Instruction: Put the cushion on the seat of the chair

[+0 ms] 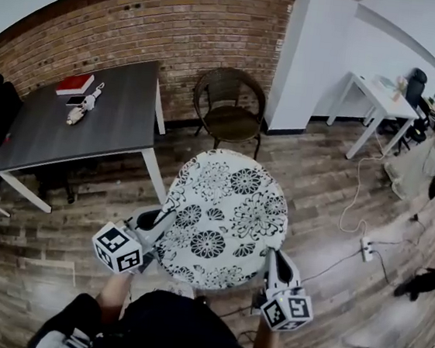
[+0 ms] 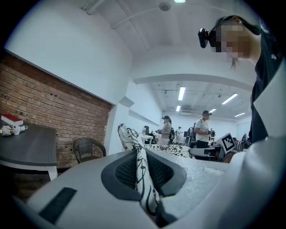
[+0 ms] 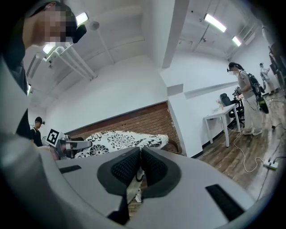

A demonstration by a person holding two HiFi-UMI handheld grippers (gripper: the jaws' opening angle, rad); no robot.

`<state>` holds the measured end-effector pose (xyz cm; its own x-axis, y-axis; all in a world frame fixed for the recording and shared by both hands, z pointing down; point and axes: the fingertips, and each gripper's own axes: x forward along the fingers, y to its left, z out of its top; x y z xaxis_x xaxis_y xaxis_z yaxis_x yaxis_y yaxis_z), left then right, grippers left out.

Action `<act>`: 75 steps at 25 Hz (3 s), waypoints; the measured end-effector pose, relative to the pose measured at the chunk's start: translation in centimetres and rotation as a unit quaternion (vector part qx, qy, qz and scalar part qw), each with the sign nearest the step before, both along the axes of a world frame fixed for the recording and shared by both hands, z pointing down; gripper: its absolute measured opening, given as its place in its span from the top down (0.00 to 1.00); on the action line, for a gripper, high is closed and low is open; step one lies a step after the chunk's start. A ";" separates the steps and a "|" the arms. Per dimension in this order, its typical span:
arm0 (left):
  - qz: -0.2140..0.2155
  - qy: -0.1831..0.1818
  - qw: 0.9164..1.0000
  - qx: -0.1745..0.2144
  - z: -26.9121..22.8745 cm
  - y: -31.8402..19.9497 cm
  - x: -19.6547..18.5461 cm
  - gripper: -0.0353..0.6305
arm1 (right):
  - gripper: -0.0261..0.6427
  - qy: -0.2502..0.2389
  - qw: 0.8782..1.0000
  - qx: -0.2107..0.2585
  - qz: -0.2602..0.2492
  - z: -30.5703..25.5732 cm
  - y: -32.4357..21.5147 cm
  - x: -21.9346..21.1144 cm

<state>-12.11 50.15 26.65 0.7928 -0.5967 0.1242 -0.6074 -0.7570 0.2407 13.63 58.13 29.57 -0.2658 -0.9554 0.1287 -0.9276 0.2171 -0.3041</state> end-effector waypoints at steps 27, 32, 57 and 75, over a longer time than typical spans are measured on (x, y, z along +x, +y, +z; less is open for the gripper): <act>0.035 0.022 0.999 -0.028 1.8 -11.9 5.8 0.92 | 0.94 0.013 0.999 -0.015 0.045 -1.0 -8.9 5.4; 0.040 0.022 0.999 -0.024 3.4 -12.5 5.7 0.92 | 0.94 0.013 0.999 -0.013 0.045 0.6 -9.3 4.9; 0.049 0.033 0.998 -0.030 8.1 -15.0 6.3 0.92 | 0.94 0.024 0.998 -0.013 0.058 4.2 -11.2 5.4; 0.076 0.042 0.996 -0.024 8.5 -15.5 6.4 0.92 | 0.94 0.050 0.996 -0.018 0.078 3.9 -10.5 4.7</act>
<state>-5.70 34.65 35.17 0.8825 -0.4638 0.0782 -0.4625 -0.8255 0.3236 18.37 47.60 33.48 -0.0987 -0.9784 0.1818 -0.9751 0.0586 -0.2139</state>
